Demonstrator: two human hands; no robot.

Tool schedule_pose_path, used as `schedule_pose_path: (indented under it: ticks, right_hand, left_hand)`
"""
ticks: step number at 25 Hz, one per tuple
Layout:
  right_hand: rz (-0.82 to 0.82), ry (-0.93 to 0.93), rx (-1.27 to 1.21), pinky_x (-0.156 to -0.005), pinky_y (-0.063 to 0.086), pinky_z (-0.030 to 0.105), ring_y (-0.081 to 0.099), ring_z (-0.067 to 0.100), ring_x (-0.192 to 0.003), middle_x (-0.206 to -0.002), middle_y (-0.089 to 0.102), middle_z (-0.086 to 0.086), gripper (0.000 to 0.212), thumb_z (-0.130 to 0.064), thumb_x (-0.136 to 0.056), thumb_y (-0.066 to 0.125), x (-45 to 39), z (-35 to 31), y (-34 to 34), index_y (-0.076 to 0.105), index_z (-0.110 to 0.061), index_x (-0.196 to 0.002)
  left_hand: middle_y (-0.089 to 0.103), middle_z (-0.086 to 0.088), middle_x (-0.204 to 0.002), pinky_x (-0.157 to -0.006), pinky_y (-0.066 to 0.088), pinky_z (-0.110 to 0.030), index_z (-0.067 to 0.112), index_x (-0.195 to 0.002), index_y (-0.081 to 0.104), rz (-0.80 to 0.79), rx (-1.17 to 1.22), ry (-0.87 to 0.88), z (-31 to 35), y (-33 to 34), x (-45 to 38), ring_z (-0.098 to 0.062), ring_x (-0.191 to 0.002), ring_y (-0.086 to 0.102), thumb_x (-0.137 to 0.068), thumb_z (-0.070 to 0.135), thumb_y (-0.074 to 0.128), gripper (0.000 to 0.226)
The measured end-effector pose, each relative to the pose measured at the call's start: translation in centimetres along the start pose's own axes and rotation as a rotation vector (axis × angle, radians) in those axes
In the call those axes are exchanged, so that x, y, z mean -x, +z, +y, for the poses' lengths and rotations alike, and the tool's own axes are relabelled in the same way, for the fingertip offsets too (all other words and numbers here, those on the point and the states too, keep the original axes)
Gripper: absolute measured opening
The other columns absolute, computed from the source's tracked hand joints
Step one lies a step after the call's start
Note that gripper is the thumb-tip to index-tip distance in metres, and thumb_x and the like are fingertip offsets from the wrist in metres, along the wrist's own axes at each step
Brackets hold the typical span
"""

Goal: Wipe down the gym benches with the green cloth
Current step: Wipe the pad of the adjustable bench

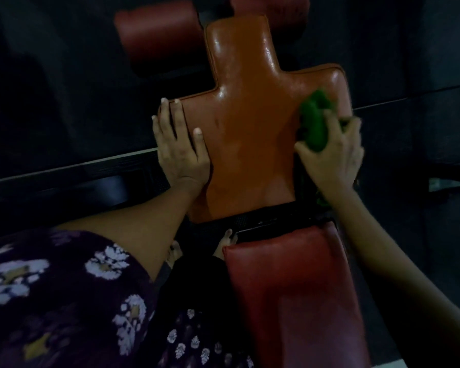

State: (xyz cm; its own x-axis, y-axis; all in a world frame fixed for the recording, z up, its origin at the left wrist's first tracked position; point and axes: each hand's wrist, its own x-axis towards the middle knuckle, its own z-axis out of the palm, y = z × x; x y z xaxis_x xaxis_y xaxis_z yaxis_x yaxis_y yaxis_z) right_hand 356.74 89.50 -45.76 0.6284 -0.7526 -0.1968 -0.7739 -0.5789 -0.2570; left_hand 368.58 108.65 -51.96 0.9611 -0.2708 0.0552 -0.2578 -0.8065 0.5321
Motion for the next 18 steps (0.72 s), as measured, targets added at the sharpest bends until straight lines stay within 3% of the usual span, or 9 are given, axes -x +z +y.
schedule_pose_path:
  ticks: [2, 4, 6, 9, 11, 13, 14, 18]
  right_hand:
    - [0.068, 0.161, 0.005, -0.094, 0.034, 0.044, 0.045, 0.032, -0.115, -0.128, 0.041, 0.015, 0.065, -0.044, -0.077, 0.059, -1.8, -1.7, 0.0, 0.041, -0.021, -0.136]
    - [0.046, 0.150, 0.021, -0.095, 0.031, 0.041, 0.044, 0.030, -0.114, -0.129, 0.040, 0.014, 0.066, -0.045, -0.080, 0.058, -1.5, -4.9, 0.6, 0.037, -0.022, -0.138]
    - [-0.043, -0.080, 0.084, -0.091, 0.032, 0.038, 0.045, 0.028, -0.111, -0.130, 0.040, 0.014, 0.067, -0.045, -0.081, 0.059, 0.1, -7.2, 1.5, 0.035, -0.022, -0.140]
    - [-0.118, -0.466, 0.154, -0.085, 0.037, 0.039, 0.050, 0.032, -0.105, -0.126, 0.044, 0.018, 0.065, -0.044, -0.081, 0.062, 0.5, -7.0, 1.7, 0.043, -0.018, -0.138]
    - [-0.104, -0.344, 0.097, -0.085, 0.037, 0.036, 0.050, 0.030, -0.105, -0.126, 0.044, 0.017, 0.065, -0.044, -0.083, 0.060, -1.5, -7.2, 1.2, 0.042, -0.018, -0.139]
    - [-0.083, -0.124, 0.074, -0.087, 0.035, 0.034, 0.047, 0.027, -0.108, -0.128, 0.041, 0.014, 0.065, -0.044, -0.084, 0.058, -1.6, -8.8, 1.4, 0.037, -0.021, -0.142]
    - [-0.086, -0.136, 0.087, -0.088, 0.034, 0.034, 0.046, 0.026, -0.108, -0.129, 0.040, 0.014, 0.065, -0.044, -0.084, 0.058, -0.7, -9.9, 1.9, 0.037, -0.022, -0.142]
    - [-0.239, -0.553, 0.166, -0.085, 0.037, 0.034, 0.049, 0.026, -0.106, -0.127, 0.043, 0.014, 0.065, -0.044, -0.084, 0.060, 1.4, -11.4, 2.3, 0.039, -0.022, -0.141]
  left_hand:
    - [0.028, -0.016, -0.152, -0.115, 0.007, -0.026, 0.005, -0.144, 0.033, 0.001, 0.010, 0.009, 0.0, 0.2, 0.1, -0.037, -0.138, 0.028, -0.096, 0.032, 0.030, 0.055]
    - [0.029, -0.016, -0.151, -0.116, 0.020, -0.041, 0.005, -0.144, 0.034, 0.001, 0.023, 0.009, -0.3, 0.2, 0.1, -0.037, -0.137, 0.029, -0.096, 0.030, 0.032, 0.054]
    - [0.030, -0.016, -0.151, -0.113, 0.027, -0.047, 0.005, -0.143, 0.034, -0.002, 0.045, -0.001, -0.4, 0.1, 0.3, -0.038, -0.137, 0.029, -0.097, 0.030, 0.034, 0.053]
    - [0.032, -0.016, -0.150, -0.115, 0.020, -0.040, 0.005, -0.142, 0.037, -0.018, 0.073, -0.002, -0.4, 0.0, 0.4, -0.039, -0.137, 0.030, -0.096, 0.029, 0.035, 0.052]
    - [0.031, -0.015, -0.151, -0.113, 0.015, -0.035, 0.006, -0.143, 0.036, -0.044, 0.094, -0.025, -0.3, -0.2, 0.3, -0.039, -0.138, 0.028, -0.096, 0.032, 0.034, 0.054]
    - [0.031, -0.014, -0.151, -0.115, 0.016, -0.040, 0.007, -0.143, 0.036, -0.072, 0.135, -0.038, -0.3, -0.4, 0.2, -0.039, -0.138, 0.027, -0.096, 0.032, 0.034, 0.054]
    - [0.032, -0.014, -0.150, -0.115, 0.021, -0.044, 0.007, -0.142, 0.037, -0.083, 0.163, -0.038, -0.4, -0.7, 0.2, -0.038, -0.137, 0.028, -0.095, 0.032, 0.036, 0.053]
    - [0.037, -0.011, -0.145, -0.098, 0.040, -0.039, 0.010, -0.143, 0.036, -0.199, 0.215, 0.017, -1.9, -2.4, -1.3, -0.032, -0.126, 0.039, -0.092, 0.041, 0.040, 0.059]
